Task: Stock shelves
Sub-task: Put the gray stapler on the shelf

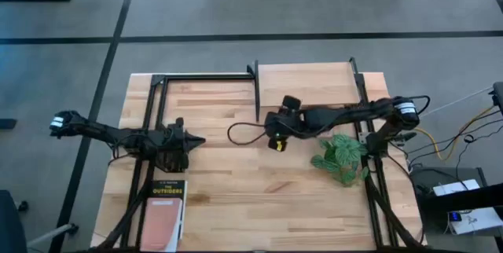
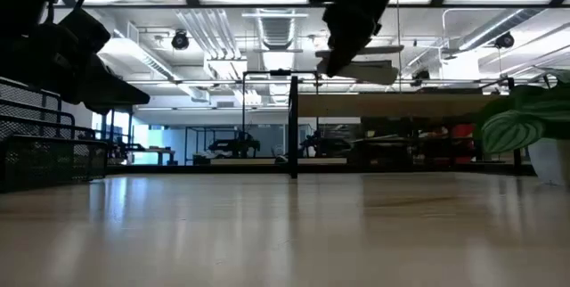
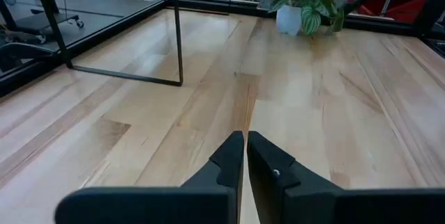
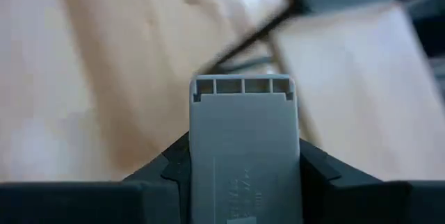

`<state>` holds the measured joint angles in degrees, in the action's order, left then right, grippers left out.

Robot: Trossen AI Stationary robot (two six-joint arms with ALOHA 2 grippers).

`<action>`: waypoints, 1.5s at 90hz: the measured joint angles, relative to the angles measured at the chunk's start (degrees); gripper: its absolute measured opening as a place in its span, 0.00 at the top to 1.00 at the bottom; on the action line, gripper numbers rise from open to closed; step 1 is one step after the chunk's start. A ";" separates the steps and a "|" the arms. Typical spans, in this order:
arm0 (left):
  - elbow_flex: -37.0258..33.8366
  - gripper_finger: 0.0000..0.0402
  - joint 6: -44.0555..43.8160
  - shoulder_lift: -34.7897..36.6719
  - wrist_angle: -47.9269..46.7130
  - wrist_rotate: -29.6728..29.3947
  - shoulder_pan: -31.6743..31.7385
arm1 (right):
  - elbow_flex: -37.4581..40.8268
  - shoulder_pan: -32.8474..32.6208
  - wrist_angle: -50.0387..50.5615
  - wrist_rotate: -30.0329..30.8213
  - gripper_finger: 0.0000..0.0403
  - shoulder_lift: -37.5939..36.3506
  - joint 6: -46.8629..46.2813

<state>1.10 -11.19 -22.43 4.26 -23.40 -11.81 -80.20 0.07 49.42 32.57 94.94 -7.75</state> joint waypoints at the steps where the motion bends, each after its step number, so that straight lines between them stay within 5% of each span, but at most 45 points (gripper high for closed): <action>1: 0.00 0.99 0.01 0.01 -0.01 0.00 0.00 | -0.07 0.27 0.40 0.34 0.68 0.00 0.10; 31: 0.00 0.99 -0.01 0.00 0.01 0.00 0.01 | -0.09 8.29 4.92 4.14 0.67 -1.86 4.44; 55: 0.00 0.99 -0.01 0.01 0.01 0.00 0.00 | 0.22 17.29 10.30 12.92 0.68 -3.54 9.31; 97: 0.00 0.99 -0.01 -0.01 0.01 0.00 0.02 | 1.33 31.25 16.49 12.22 0.67 -3.50 -3.09; 135: 0.00 0.99 -0.01 -0.01 0.01 0.00 0.02 | 1.36 32.97 16.29 7.88 0.65 -3.41 -4.94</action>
<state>1.10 -11.20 -22.44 4.27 -23.40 -11.79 -78.85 33.04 65.71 40.45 91.53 -12.69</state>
